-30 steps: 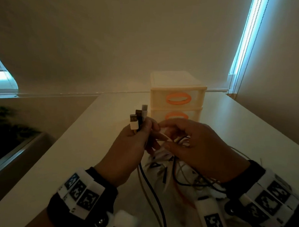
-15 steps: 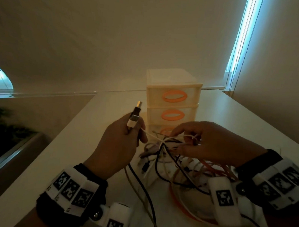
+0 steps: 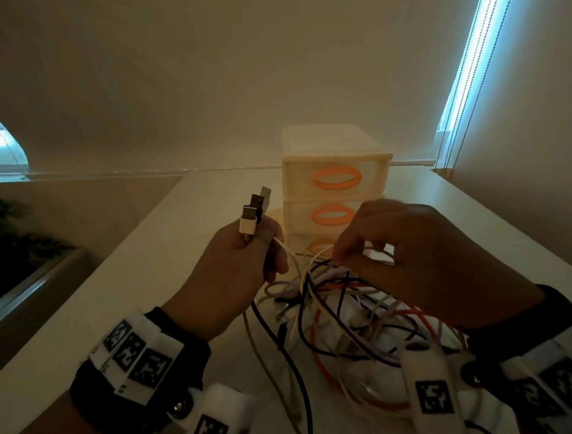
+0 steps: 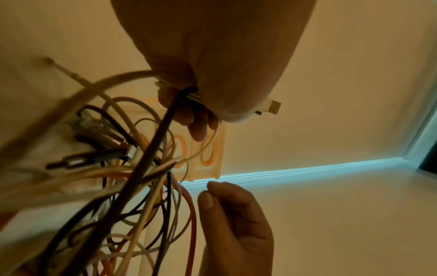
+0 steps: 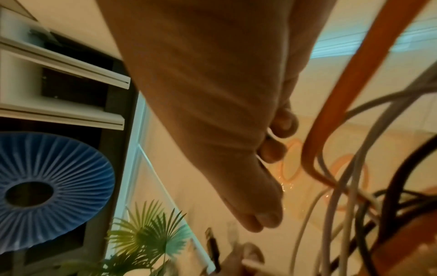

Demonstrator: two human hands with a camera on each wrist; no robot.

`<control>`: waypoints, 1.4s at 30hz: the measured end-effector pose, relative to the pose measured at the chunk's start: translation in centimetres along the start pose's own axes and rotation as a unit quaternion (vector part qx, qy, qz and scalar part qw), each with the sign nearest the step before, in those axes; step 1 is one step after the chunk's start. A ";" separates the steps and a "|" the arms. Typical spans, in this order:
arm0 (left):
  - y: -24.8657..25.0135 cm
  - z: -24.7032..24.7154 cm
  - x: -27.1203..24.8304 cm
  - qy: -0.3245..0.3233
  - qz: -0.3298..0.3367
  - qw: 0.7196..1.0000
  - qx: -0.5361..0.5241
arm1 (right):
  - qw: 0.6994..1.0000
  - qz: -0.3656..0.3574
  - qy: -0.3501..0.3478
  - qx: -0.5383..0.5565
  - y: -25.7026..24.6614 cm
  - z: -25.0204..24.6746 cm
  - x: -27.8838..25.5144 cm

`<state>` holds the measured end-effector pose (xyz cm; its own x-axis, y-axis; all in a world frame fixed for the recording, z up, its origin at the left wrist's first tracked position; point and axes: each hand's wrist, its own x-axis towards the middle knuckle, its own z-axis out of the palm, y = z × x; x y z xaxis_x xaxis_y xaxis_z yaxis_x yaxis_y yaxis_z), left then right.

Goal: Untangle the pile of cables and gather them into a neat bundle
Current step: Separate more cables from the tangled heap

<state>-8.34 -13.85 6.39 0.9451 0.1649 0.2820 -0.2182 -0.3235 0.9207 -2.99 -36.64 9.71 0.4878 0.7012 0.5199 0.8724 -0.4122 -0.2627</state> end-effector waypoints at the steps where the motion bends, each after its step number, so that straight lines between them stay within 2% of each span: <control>1: 0.0 0.1 0.0 0.001 -0.013 1.000 -0.019 | 1.000 -0.003 -0.017 0.003 -0.4 0.2 0.1; 5: -0.1 0.3 -0.1 -0.009 -0.049 0.995 -0.083 | 0.992 0.071 -0.097 -0.030 -1.2 1.7 0.1; 12: 0.1 0.5 -0.1 -0.011 -0.070 0.988 -0.139 | 0.991 0.077 -0.093 -0.065 -1.7 3.0 -0.1; 16: 0.2 0.4 -0.1 -0.018 -0.081 0.983 -0.163 | 0.988 0.075 -0.120 -0.066 -1.6 3.5 0.1; 20: 0.2 0.3 0.0 -0.020 -0.089 0.981 -0.171 | 0.984 0.134 -0.103 0.047 -1.2 4.4 0.6; 23: -0.2 0.3 0.2 -0.017 -0.072 0.990 -0.120 | 0.968 0.194 -0.070 0.143 -1.4 4.7 1.0; 26: -0.4 0.1 0.3 -0.008 -0.070 0.994 -0.081 | 0.967 0.194 -0.051 0.156 -1.6 4.4 0.9; 29: -0.3 0.0 0.3 -0.010 -0.092 0.988 -0.128 | 0.969 0.183 -0.040 0.160 -1.4 4.2 0.8; 33: -0.1 0.0 0.2 -0.020 -0.109 0.980 -0.167 | 0.984 0.125 -0.054 0.118 -1.3 4.6 0.4; 38: 0.1 -0.4 0.4 -0.032 -0.134 0.957 -0.254 | 0.994 0.078 -0.077 -0.008 -0.8 5.3 0.3; 42: -0.4 -0.7 0.8 -0.004 -0.136 0.959 -0.247 | 0.995 0.068 -0.067 -0.001 -0.5 5.4 0.3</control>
<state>-7.67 -12.97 6.38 0.9848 0.1735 0.0121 -0.0492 0.2112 0.9762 -3.08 -33.09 5.60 0.6015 0.7103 0.3656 0.7978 -0.5098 -0.3219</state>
